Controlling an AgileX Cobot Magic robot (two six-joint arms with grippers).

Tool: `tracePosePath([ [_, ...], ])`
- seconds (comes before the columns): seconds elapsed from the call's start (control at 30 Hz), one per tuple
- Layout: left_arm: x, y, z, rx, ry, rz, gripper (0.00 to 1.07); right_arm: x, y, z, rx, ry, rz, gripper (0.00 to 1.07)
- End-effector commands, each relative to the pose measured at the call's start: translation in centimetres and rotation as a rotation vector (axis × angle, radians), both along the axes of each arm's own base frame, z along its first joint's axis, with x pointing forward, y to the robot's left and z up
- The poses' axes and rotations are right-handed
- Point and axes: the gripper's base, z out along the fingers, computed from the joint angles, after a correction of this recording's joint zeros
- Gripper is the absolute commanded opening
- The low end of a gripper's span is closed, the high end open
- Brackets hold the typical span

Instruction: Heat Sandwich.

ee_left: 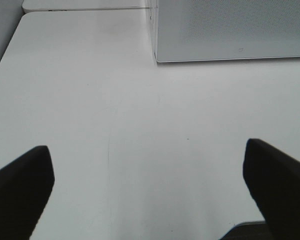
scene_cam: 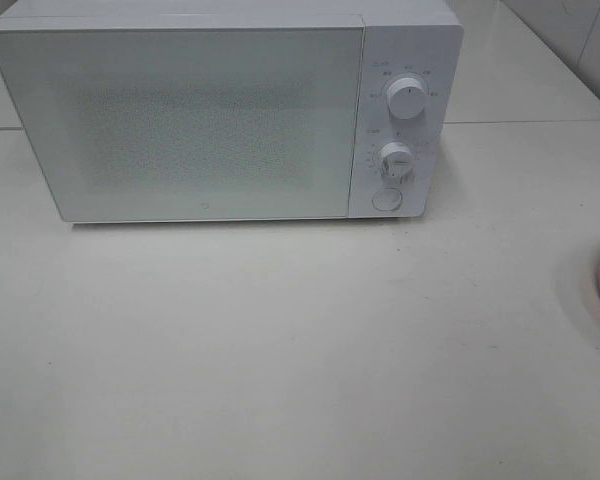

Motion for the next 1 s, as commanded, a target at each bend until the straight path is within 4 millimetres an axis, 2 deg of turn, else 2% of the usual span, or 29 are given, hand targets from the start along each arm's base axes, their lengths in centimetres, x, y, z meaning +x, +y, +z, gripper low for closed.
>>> tracePosePath([
  [0.03,-0.30,-0.07,0.07,-0.014,-0.036,0.002,0.98,-0.39,-0.02,-0.01,0.004,-0.032,-0.009,0.76],
  [1.0,-0.30,-0.07,0.07,-0.014,-0.036,0.002,0.98,-0.39,-0.02,-0.01,0.004,-0.032,-0.009,0.76],
])
